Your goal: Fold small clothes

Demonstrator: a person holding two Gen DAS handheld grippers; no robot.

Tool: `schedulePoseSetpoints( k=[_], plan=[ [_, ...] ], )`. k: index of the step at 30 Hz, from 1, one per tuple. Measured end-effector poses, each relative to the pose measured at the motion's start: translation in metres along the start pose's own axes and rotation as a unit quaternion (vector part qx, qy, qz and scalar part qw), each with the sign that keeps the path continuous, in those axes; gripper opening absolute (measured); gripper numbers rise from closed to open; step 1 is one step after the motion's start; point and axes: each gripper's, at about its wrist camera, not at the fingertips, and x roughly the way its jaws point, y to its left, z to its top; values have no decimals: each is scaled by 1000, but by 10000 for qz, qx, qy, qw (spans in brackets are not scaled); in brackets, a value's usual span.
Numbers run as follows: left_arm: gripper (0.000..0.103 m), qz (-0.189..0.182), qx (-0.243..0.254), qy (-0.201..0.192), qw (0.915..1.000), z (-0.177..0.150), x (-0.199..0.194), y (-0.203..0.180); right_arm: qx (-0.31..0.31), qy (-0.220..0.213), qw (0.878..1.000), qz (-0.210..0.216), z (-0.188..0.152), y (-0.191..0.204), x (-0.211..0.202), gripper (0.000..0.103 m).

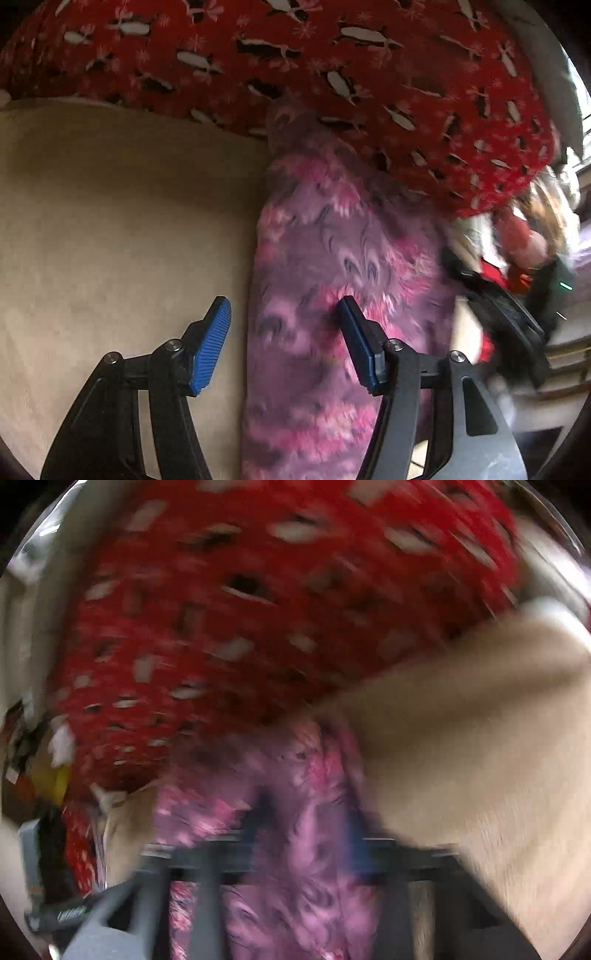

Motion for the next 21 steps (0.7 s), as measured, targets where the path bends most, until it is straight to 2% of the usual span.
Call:
schedulePoseSetpoints(
  k=[1,2,4,5,7,10,14,16,18,19,20,21],
  plan=[
    [59,157,76,40,9998,1,10,-3,-210,-214,9996,-7,1,2,-5,8],
    [59,200,112,141,9996,1,18,-4,-352,-272,9988,-189,0,0,-3,8],
    [60,198,51,151,9997,-2,25,-6,-415,216,9968,-644,-7,-12,20,8],
    [60,233,93,65,9997,-3,23,-8,-454,322,9959,-706,-12,-15,26,8],
    [60,336,206,-9,9992,-6,20,-12,-463,44,9970,-625,-12,-12,16,10],
    [60,398,194,-15,9990,-8,16,-13,-538,-302,9951,-777,-14,0,-4,16],
    [60,517,223,-26,9984,-9,14,-16,-802,-926,9913,-488,-26,19,-37,17],
    [59,592,260,-51,9979,-11,13,-18,-814,-991,9909,-421,-32,21,-43,22],
    [60,639,288,-62,9975,-14,12,-20,-839,-757,9925,-460,-35,18,-33,24],
    [60,654,292,-61,9974,-16,12,-20,-980,-537,9913,-692,-39,17,-23,24],
    [60,661,296,-42,9974,-16,13,-22,-1042,-287,9905,-850,-41,15,-11,26],
    [59,658,306,-14,9974,-17,11,-22,-1067,138,9888,-1033,-43,10,5,26]
  ],
)
